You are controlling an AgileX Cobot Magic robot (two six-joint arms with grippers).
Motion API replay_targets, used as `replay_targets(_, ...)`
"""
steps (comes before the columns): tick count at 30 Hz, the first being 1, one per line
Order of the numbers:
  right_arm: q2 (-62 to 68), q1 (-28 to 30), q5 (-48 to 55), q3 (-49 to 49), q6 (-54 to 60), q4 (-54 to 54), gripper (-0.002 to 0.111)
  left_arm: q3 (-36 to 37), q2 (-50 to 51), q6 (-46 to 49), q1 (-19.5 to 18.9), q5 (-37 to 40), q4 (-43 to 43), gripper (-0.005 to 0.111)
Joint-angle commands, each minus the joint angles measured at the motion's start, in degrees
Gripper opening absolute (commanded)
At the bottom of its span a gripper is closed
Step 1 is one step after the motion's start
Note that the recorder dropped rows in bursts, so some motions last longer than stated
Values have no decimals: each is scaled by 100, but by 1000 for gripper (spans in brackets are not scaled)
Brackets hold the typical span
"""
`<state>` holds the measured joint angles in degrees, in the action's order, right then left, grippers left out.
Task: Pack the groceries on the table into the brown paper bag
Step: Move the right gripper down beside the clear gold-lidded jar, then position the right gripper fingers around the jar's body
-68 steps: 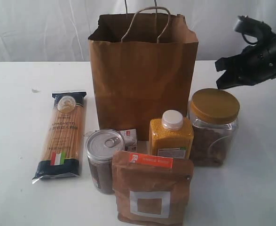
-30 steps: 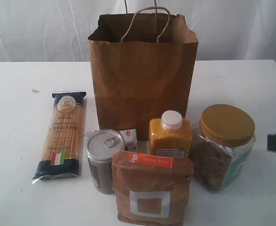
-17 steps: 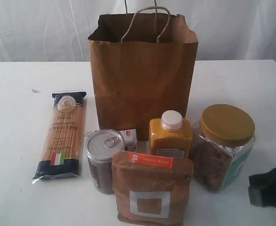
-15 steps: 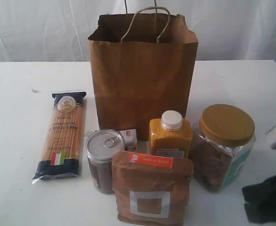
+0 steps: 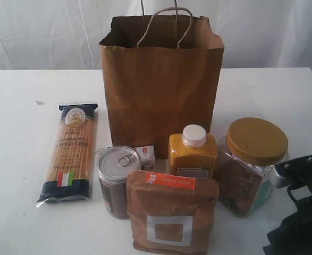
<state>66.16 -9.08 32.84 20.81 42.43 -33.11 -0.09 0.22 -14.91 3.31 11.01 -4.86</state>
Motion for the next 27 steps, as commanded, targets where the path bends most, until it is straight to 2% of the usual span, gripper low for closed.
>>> replay_targets(1, 11, -5, -71, -28, 135, 134, 5, 9, -22, -4, 35, -28, -9, 0)
replay_targets(2, 11, -5, -38, -28, 147, 177, 9, 9, -22, -4, 35, -28, -9, 0)
replay_targets(7, 11, -5, -157, -28, 147, 209, 51, 9, -22, -4, 35, -28, -9, 0)
replay_targets(9, 11, -5, -353, -28, 147, 209, 63, 9, -22, -4, 35, -28, -9, 0)
replay_targets(11, 11, -5, -480, -28, 147, 254, 67, 9, -22, -4, 35, -28, -9, 0)
replay_targets(16, 11, -5, -689, -28, 124, 895, 68, 9, -22, -4, 35, -28, -9, 0)
replay_targets(19, 58, -5, -1128, -28, 124, 1098, 73, 9, -22, -4, 35, -28, -9, 0)
replay_targets(23, 123, -5, -1418, -28, 124, 1103, 81, 9, -22, -4, 35, -28, -9, 0)
replay_targets(27, 130, -5, -1458, -28, 83, 1067, 81, 9, -22, -4, 35, -28, -9, 0)
